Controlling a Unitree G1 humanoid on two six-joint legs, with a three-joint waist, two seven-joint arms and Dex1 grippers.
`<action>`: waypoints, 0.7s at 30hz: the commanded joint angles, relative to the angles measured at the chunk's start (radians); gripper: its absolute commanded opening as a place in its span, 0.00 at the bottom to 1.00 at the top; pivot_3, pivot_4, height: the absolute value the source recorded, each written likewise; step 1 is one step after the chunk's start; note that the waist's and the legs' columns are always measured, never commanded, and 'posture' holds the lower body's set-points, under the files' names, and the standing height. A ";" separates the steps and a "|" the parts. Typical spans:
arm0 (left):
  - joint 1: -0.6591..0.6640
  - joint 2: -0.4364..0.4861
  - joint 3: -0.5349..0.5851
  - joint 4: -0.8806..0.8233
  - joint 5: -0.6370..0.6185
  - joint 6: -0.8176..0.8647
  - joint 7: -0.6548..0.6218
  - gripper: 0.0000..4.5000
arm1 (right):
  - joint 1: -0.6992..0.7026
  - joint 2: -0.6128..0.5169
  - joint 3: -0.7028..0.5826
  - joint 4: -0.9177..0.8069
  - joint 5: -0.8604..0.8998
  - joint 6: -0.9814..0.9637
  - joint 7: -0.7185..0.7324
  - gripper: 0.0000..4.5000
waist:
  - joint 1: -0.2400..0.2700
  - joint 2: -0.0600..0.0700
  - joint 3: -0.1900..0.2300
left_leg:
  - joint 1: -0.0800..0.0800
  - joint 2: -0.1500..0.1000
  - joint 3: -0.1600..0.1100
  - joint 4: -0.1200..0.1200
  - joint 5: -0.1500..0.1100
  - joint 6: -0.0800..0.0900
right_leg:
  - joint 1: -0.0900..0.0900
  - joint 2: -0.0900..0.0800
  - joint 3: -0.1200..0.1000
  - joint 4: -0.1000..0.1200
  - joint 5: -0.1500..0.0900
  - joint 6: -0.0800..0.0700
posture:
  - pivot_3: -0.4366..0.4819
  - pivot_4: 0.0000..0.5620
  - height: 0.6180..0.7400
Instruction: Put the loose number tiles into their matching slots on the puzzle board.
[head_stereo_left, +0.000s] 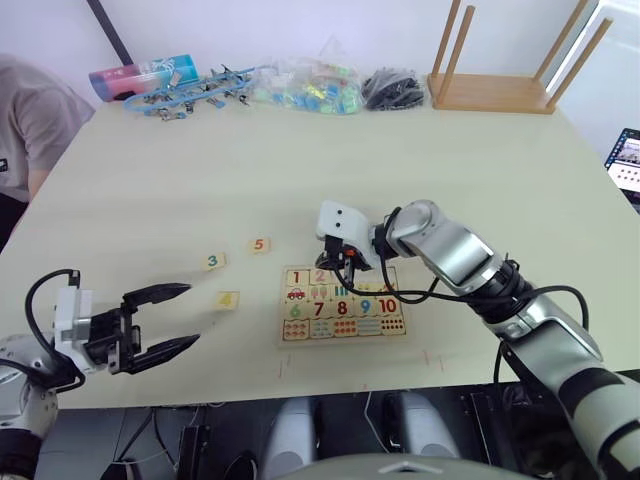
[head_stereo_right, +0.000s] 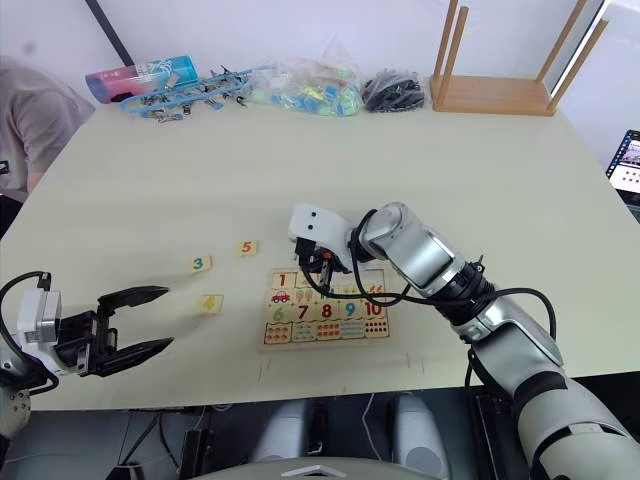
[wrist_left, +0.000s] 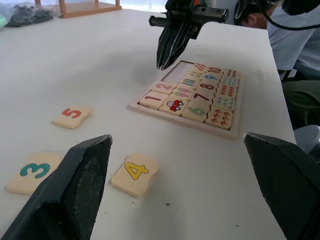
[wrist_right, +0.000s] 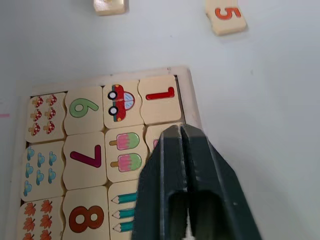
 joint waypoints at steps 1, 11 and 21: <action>0.001 0.008 0.009 0.000 -0.002 -0.005 -0.029 1.00 | 0.035 0.007 -0.043 -0.009 0.005 -0.131 0.011 0.00 | 0.000 0.000 0.000 | 0.000 0.000 0.000 0.000 0.000 0.000 | 0.000 0.000 0.000 0.000 0.000 0.000 | 0.48 0.27 0.98; -0.003 0.011 0.002 0.019 -0.002 -0.016 -0.029 1.00 | 0.121 0.021 -0.032 0.131 -0.051 -0.299 0.014 0.00 | 0.000 0.000 0.000 | 0.000 -0.001 0.000 0.000 0.001 -0.001 | 0.001 0.000 0.000 0.000 0.000 0.000 | 0.48 0.27 0.98; -0.001 0.015 -0.005 0.051 0.003 -0.025 -0.029 1.00 | 0.173 0.040 -0.120 0.107 -0.010 -0.343 0.007 0.00 | 0.002 0.000 0.000 | 0.001 0.000 -0.001 0.001 0.001 -0.001 | 0.002 0.000 -0.001 0.002 0.000 0.000 | 0.48 0.27 0.98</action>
